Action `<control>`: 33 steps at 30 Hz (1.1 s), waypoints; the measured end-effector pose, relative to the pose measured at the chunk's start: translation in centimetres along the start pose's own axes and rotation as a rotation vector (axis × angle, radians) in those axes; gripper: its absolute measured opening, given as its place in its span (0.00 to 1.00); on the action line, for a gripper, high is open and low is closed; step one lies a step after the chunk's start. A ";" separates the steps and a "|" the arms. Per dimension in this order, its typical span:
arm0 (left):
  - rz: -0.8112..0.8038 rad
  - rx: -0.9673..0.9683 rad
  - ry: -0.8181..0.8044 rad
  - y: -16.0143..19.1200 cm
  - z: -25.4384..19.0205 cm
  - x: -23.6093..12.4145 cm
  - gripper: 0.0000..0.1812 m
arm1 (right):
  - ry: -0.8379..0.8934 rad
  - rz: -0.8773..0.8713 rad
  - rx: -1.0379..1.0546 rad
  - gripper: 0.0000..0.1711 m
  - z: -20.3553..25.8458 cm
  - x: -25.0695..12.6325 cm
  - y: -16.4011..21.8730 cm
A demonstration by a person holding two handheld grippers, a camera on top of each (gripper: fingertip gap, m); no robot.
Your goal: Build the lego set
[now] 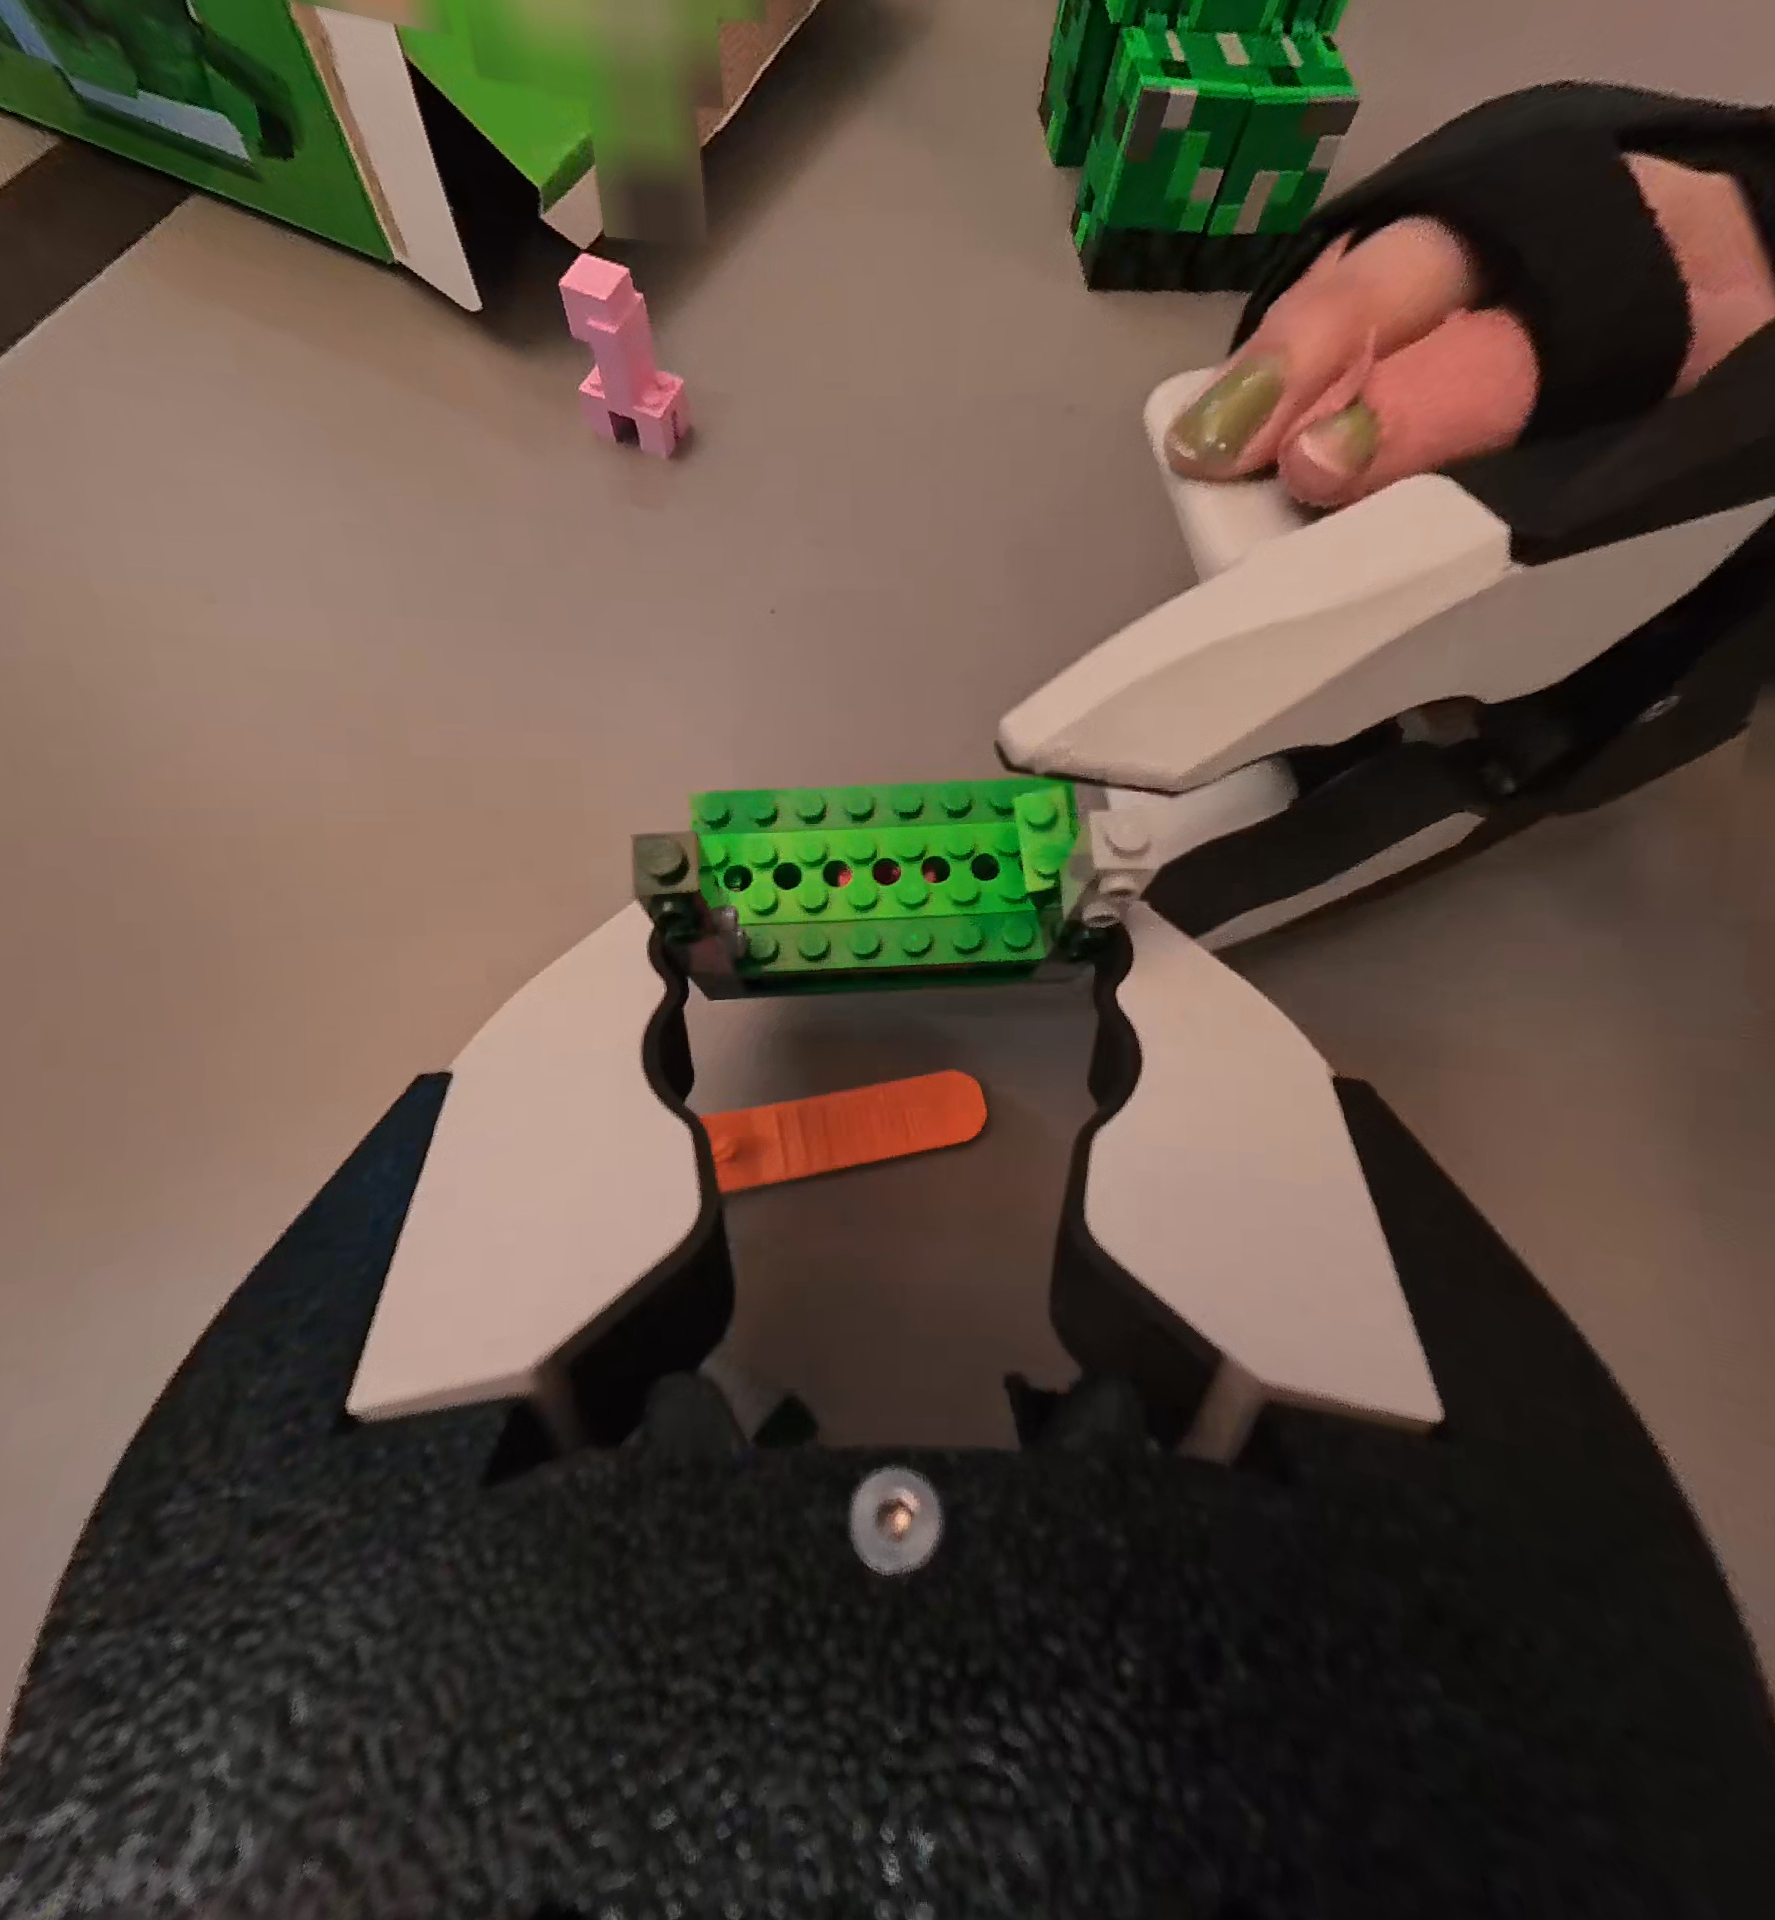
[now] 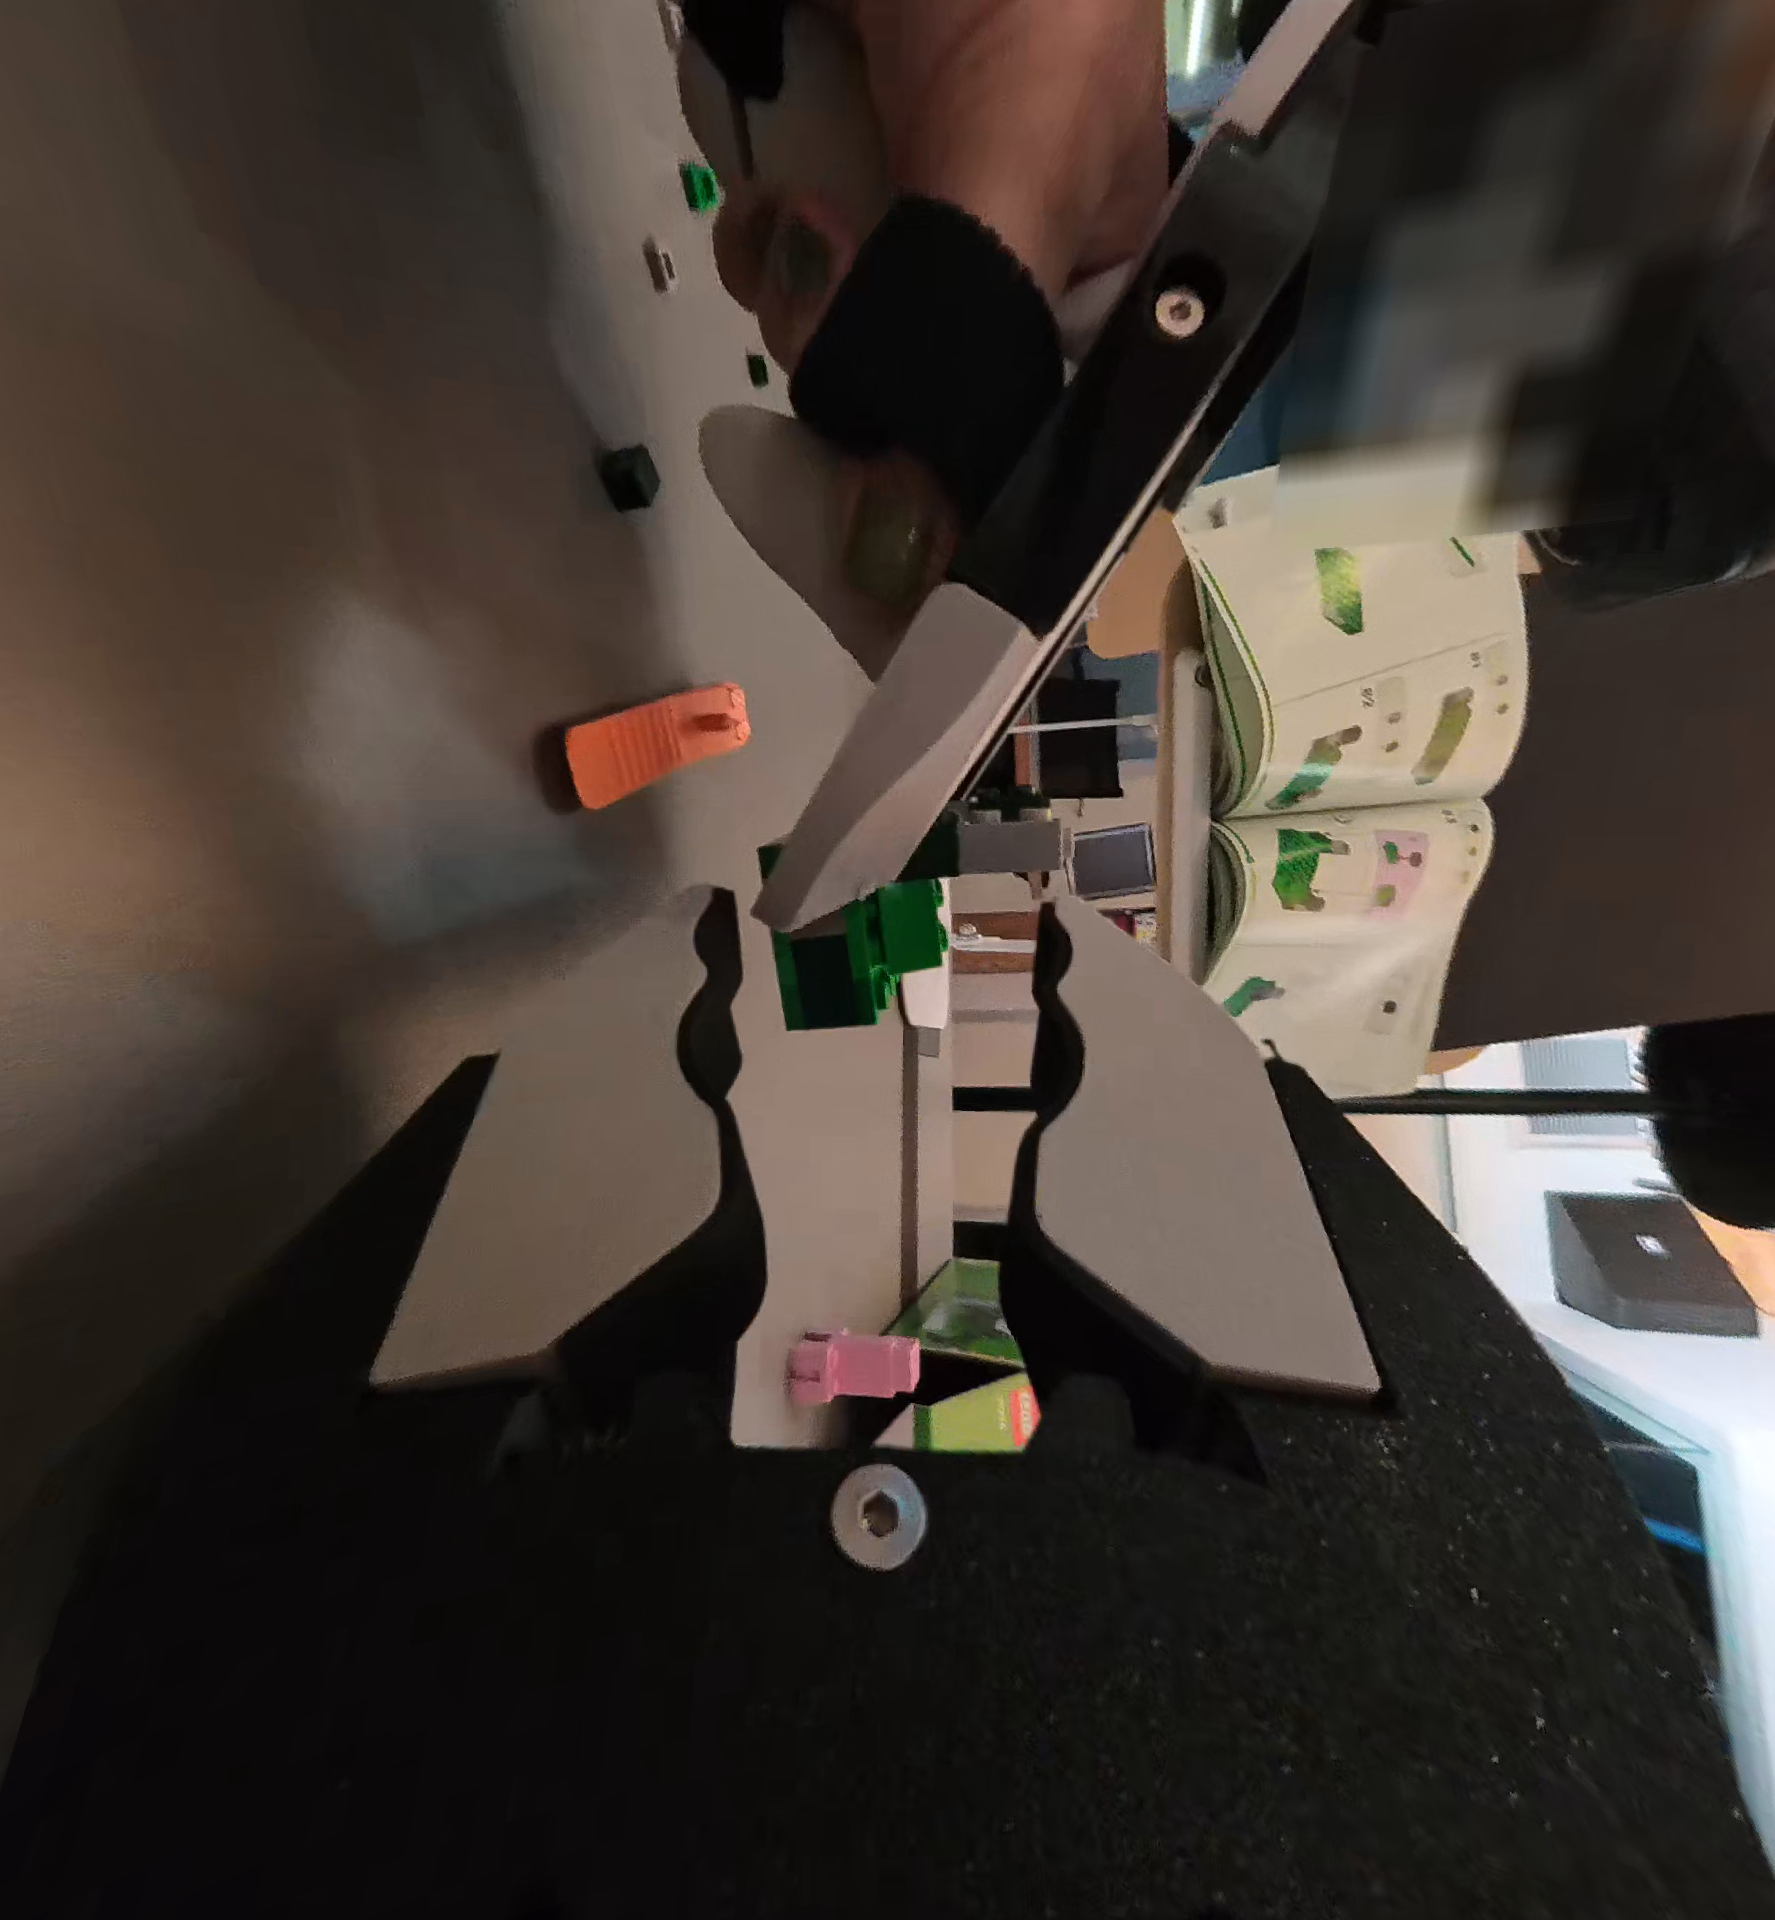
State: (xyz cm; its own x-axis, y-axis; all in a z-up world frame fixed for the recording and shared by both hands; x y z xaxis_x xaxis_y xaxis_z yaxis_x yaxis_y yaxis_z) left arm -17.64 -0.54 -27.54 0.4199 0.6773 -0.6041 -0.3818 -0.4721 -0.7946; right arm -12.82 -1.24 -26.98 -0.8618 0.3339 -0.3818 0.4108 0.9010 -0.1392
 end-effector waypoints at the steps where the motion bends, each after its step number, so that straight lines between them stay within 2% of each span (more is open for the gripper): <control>1: -0.001 0.000 -0.003 0.0 0.0 0.0 0.42 | 0.003 -0.002 0.004 0.31 0.0 0.0 0.0; 8: -0.011 -0.023 0.013 -0.2 -0.1 -0.1 0.42 | 0.000 0.012 -0.011 0.19 0.3 0.4 0.1; 28: -0.014 -0.042 0.017 0.0 -0.2 0.3 0.42 | 0.021 0.081 -0.102 0.18 0.6 0.6 0.4; 33: -0.026 -0.086 0.042 -0.1 0.0 0.2 0.42 | -0.030 -0.013 0.089 0.19 0.3 0.6 0.3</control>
State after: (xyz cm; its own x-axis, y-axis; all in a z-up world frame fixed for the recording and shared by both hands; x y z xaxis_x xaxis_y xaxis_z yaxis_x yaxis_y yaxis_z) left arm -17.52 -0.31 -27.57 0.4635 0.6663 -0.5842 -0.2991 -0.5029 -0.8109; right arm -13.11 -0.81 -27.57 -0.8586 0.3124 -0.4064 0.4252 0.8769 -0.2242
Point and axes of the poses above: each gripper's, where its closed fingertips meet, x out along the fingers, y out of its underside, z = x × y across the jaws, the point moved 3 cm from there along -x, back along the fingers, and after that the axes turned 13 degrees about -y, right-handed, at the moved point
